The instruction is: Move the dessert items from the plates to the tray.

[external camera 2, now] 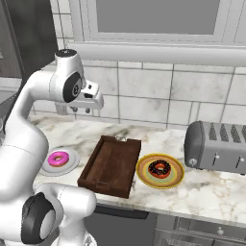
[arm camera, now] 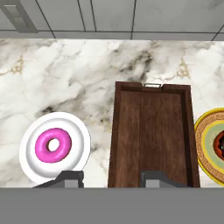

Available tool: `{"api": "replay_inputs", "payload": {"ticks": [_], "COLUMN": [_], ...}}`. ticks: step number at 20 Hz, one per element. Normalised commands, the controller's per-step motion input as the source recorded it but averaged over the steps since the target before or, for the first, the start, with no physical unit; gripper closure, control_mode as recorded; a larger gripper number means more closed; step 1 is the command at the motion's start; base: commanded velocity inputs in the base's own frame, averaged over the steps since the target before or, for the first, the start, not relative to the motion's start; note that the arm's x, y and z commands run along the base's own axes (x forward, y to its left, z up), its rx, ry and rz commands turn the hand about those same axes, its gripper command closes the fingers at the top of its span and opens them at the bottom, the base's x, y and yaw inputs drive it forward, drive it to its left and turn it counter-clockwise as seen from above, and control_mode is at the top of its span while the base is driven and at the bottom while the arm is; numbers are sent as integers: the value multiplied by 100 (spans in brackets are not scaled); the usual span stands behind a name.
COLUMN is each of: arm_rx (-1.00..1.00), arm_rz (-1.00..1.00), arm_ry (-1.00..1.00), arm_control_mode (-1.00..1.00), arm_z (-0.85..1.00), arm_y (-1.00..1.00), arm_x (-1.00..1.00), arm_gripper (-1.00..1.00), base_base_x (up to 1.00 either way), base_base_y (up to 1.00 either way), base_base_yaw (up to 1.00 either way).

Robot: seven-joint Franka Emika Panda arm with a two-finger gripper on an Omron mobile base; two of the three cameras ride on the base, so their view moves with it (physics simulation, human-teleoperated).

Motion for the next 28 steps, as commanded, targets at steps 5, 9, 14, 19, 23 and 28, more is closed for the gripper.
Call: {"api": "replay_inputs", "payload": {"ticks": [5,9,14,19,23,28], "arm_rx": [0,1,0,0,0,0], "arm_rz": [-6,-8,-3,0,0,0], "arm_ry": [0,0,2,12,8,7], "arm_control_mode": [-100,-100,-100,-100,-100,-100], "arm_z": [-23,-45,-53,-79,-83,-72], "arm_y": [33,43,20,38,34,34], "arm_x": [-1,-1,0,0,0,8], "arm_gripper": [-100,-100,-100,-100,-100,-100], "base_base_x": [0,0,0,0,0,0], "base_base_y": [0,0,0,0,0,0], "base_base_yaw": [0,0,0,0,0,0]}}
